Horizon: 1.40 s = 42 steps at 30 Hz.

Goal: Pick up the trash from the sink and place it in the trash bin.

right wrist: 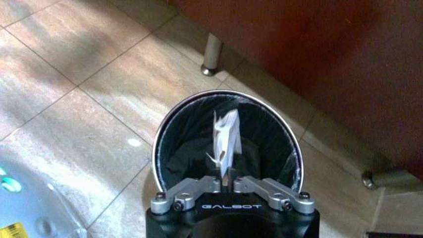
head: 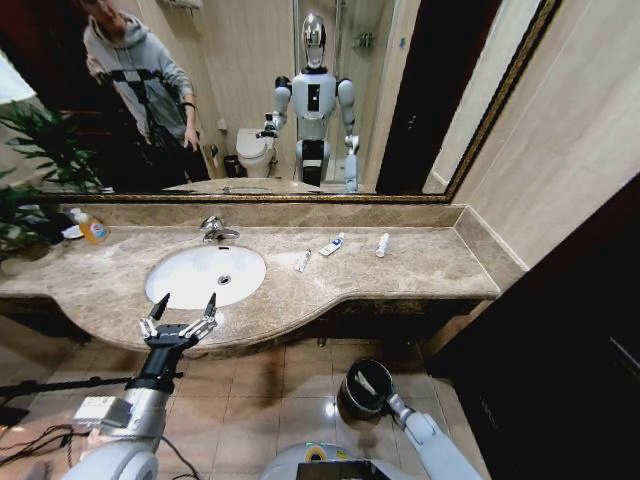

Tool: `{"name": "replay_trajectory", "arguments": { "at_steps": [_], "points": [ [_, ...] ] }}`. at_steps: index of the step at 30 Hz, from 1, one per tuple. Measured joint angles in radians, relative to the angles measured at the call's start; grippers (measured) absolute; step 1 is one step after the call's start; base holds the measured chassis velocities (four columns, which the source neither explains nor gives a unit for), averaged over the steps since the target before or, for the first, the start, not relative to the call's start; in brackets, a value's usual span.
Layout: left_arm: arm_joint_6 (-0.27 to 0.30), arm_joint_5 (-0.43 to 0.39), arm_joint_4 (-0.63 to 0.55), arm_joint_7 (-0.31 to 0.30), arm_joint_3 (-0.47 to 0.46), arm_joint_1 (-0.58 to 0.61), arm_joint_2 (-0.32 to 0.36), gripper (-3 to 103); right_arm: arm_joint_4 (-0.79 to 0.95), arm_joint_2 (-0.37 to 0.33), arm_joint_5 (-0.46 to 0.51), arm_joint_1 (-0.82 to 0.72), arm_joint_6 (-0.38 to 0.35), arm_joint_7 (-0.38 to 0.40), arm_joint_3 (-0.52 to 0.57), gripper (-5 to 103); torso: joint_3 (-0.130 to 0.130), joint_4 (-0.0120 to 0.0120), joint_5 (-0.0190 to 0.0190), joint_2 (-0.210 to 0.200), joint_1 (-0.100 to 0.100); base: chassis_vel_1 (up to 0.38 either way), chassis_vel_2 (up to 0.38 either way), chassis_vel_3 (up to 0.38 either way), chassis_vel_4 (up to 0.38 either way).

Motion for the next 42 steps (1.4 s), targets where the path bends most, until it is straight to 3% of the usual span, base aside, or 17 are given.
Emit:
{"name": "replay_trajectory", "arguments": {
  "at_steps": [5,6,9,11,19,21,23,26,29,36,42],
  "points": [
    [0.0,0.0,0.0,0.0,0.0,0.0,0.0,100,-0.008,0.001,0.003,0.004,-0.002,0.003,0.006,27,0.0,0.0,0.0,0.0,0.0,0.0,0.0,0.0,0.0],
    [0.0,0.0,0.0,0.0,0.0,0.0,0.0,100,-0.008,0.001,0.003,0.004,-0.002,0.003,0.006,27,0.0,0.0,0.0,0.0,0.0,0.0,0.0,0.0,0.0],
    [0.0,0.0,0.0,0.0,0.0,0.0,0.0,100,0.005,0.0,0.018,-0.008,-0.006,0.005,0.009,43,0.0,-0.0001,0.0001,0.0,0.0,0.0,0.0,0.0,0.0],
    [0.0,0.0,0.0,0.0,0.0,0.0,0.0,100,0.011,-0.001,0.023,-0.012,-0.009,0.005,0.009,43,0.0,0.0,0.0,0.0,0.0,0.0,0.0,0.0,0.0],
    [0.0,0.0,0.0,0.0,0.0,0.0,0.0,100,0.083,-0.009,0.053,-0.062,-0.024,0.007,0.021,76,0.0,0.0,0.0001,0.0,0.0,0.0,0.0,0.0,0.0],
    [0.0,0.0,0.0,0.0,0.0,0.0,0.0,100,0.126,-0.014,0.087,-0.092,-0.038,0.006,0.026,86,0.0,0.0,0.0,0.0,0.0,0.0,0.0,0.0,0.0],
    [0.0,0.0,0.0,0.0,0.0,0.0,0.0,100,0.155,-0.018,0.112,-0.112,-0.052,-0.002,0.03,86,0.0,0.0,0.0001,0.0,0.0,0.0,0.0,0.0,0.0],
    [0.0,0.0,0.0,0.0,0.0,0.0,0.0,100,0.261,-0.022,0.185,-0.177,-0.072,-0.008,0.049,99,0.0,-0.0001,0.0001,0.0,0.0,0.0,0.0,0.0,0.0],
    [0.0,0.0,0.0,0.0,0.0,0.0,0.0,100,0.331,-0.027,0.231,-0.215,-0.081,0.0,0.056,100,0.0,-0.0001,0.0,0.0,0.0,0.0,0.0,0.0,0.0],
    [0.0,0.0,0.0,0.0,0.0,0.0,0.0,100,0.585,-0.025,0.357,-0.354,-0.081,0.106,0.102,100,0.0,-0.0001,0.0001,0.0,0.0,0.0,0.0,0.0,0.0],
    [0.0,0.0,0.0,0.0,0.0,0.0,0.0,100,0.758,-0.02,0.393,-0.451,-0.057,0.141,0.151,100,0.0,0.0,0.0,0.0,0.0,0.0,0.0,0.0,0.0]
  ]
}}
